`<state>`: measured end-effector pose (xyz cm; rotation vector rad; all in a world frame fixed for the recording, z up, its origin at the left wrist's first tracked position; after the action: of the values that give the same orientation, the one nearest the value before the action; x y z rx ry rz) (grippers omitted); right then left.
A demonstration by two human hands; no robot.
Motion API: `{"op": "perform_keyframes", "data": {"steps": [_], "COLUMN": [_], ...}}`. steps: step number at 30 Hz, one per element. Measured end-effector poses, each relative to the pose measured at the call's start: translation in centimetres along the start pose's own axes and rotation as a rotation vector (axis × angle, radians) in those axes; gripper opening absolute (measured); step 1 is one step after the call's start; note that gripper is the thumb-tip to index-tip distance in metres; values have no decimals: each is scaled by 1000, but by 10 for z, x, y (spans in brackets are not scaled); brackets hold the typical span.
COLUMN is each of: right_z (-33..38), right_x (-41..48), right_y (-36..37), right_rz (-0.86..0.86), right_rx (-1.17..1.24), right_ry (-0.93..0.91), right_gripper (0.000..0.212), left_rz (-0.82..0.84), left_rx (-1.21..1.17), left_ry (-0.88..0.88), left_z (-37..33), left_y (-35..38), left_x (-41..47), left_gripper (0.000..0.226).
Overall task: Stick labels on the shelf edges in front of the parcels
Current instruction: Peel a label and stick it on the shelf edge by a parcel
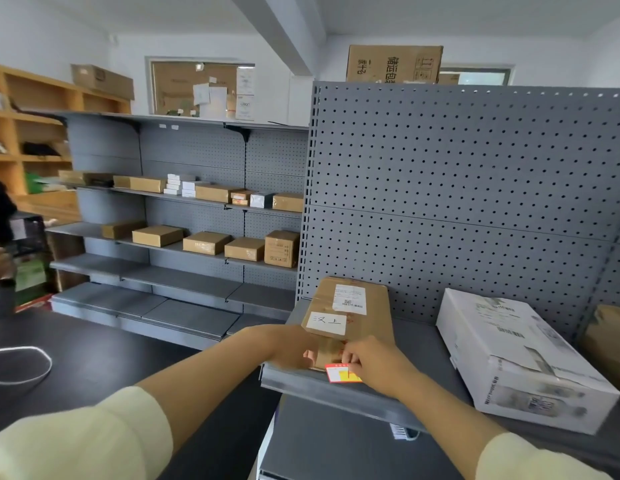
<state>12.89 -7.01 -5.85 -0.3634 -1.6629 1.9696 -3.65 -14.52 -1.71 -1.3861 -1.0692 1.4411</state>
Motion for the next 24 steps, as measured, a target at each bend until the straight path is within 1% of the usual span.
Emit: {"op": "perform_keyframes", "data": {"steps": [7, 11, 14, 22, 24], "right_z": [6, 6, 4, 2, 1], "right_x": [4, 3, 0, -6, -8], "right_y": [10, 10, 10, 8, 7], "right_rz": [-5, -5, -2, -20, -28], "right_rx": [-49, -63, -56, -95, -101], "right_ry": [-19, -13, 1, -3, -5], "right_gripper": [12, 13, 13, 11, 11], "left_rz": [36, 51, 65, 73, 69], "left_rx": [23, 33, 29, -8, -17], "left_ry": [14, 37, 15, 23, 19], "left_z": [7, 5, 2, -6, -6], "left_y": [10, 15, 22, 44, 47], "left_x": [6, 7, 13, 33, 37], "left_gripper": [33, 33, 32, 41, 40]}}
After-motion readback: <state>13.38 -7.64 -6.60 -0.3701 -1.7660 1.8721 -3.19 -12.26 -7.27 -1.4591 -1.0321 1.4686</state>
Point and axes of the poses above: each hand's wrist, its own x-axis towards the middle knuckle, its own y-axis out of the palm, z = x × y, the point moved 3 cm from there along x, towards the middle knuckle, and after that the axes turned 15 degrees about -y, right-handed, at the moved point
